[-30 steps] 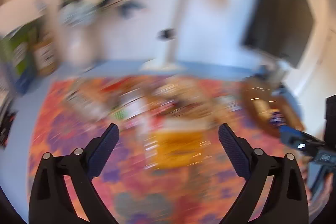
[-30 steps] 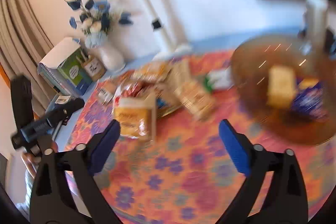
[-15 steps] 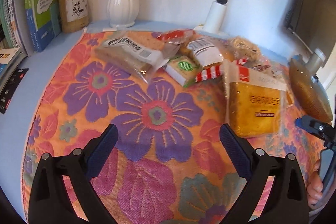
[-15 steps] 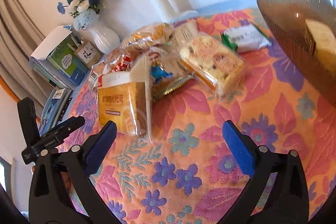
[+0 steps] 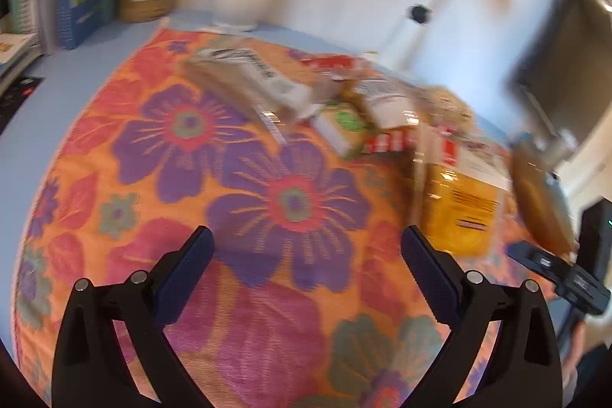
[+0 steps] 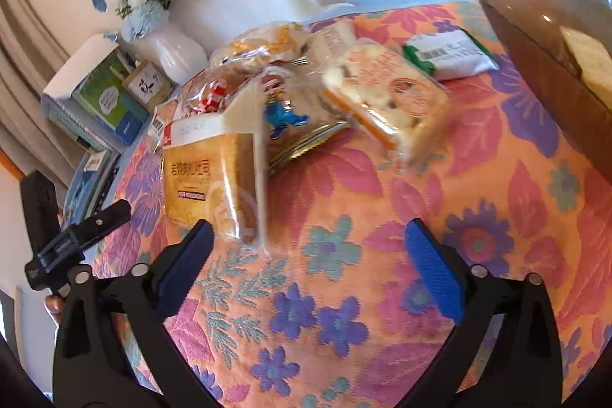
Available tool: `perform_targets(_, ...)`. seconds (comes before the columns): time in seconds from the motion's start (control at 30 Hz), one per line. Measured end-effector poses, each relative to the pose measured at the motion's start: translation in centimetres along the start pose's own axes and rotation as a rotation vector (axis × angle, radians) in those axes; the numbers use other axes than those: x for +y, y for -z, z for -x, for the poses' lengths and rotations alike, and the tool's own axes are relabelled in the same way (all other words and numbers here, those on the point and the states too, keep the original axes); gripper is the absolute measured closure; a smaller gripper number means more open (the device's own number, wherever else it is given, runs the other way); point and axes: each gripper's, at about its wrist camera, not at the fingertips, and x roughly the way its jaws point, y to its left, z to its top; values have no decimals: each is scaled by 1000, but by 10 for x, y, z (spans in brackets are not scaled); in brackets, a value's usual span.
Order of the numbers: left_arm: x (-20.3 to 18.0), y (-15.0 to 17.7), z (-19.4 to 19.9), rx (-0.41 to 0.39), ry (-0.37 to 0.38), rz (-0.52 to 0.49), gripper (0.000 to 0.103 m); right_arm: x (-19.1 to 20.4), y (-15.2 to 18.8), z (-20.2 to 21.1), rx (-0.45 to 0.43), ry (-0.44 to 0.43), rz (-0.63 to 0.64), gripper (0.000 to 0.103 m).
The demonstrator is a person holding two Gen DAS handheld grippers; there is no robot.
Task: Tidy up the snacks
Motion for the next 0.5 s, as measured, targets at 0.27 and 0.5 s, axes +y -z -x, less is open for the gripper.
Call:
perform_targets(0.27,-22,3,1,-34,-113,-81,6,43,-1,-23,57,-139,47,37)
perform_targets(0.5,19,-3,2,-10,26,120,6,68,34,10,72,-249,155,24)
